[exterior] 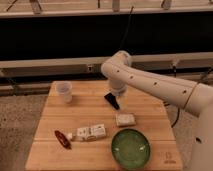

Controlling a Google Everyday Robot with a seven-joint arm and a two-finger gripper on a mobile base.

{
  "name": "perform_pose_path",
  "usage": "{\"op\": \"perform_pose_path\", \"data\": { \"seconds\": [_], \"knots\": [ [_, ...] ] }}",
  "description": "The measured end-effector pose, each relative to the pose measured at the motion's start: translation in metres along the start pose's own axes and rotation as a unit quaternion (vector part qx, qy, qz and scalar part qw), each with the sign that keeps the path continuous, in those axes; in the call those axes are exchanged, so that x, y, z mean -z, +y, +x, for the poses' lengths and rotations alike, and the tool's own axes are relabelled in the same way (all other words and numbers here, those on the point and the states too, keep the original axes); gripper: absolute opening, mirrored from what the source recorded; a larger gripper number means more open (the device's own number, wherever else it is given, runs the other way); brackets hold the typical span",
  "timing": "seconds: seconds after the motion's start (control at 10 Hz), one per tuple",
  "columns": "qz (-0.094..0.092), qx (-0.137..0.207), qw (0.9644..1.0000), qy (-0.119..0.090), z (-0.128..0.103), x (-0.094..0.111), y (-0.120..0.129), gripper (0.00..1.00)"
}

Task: Move the arm in a circular motion

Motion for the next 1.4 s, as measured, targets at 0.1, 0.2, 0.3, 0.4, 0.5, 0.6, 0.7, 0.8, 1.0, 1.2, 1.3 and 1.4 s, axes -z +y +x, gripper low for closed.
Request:
{"op": "perform_pose_path", "data": {
  "seconds": [0.1, 0.2, 0.3, 0.4, 0.5, 0.6, 0.7, 0.8, 1.0, 1.2, 1.3, 1.4],
  "knots": [
    [-0.001, 0.003, 1.0000, -0.001, 0.000, 0.000, -0.002, 0.73],
    [-0.003, 0.006, 1.0000, -0.002, -0.002, -0.001, -0.003, 0.68],
    [-0.005, 0.007, 1.0000, -0.005, -0.002, -0.002, -0.004, 0.61],
    [-0.006, 0.006, 0.9999, -0.006, 0.002, -0.004, -0.004, 0.49],
    [-0.007, 0.006, 0.9999, -0.006, 0.004, -0.004, -0.005, 0.41],
    [-0.007, 0.005, 0.9999, -0.007, 0.004, -0.005, -0.007, 0.39],
    [-0.006, 0.005, 0.9999, -0.007, 0.006, -0.007, -0.010, 0.42],
    [-0.006, 0.005, 1.0000, -0.006, 0.007, -0.008, -0.012, 0.48],
    [-0.007, -0.001, 1.0000, -0.006, 0.012, -0.010, -0.012, 0.69],
    [-0.010, -0.008, 0.9999, -0.006, 0.019, -0.012, -0.013, 0.71],
    [-0.011, -0.009, 0.9999, -0.005, 0.024, -0.013, -0.017, 0.64],
    [-0.012, -0.012, 0.9998, -0.007, 0.027, -0.013, -0.019, 0.52]
  ]
}}
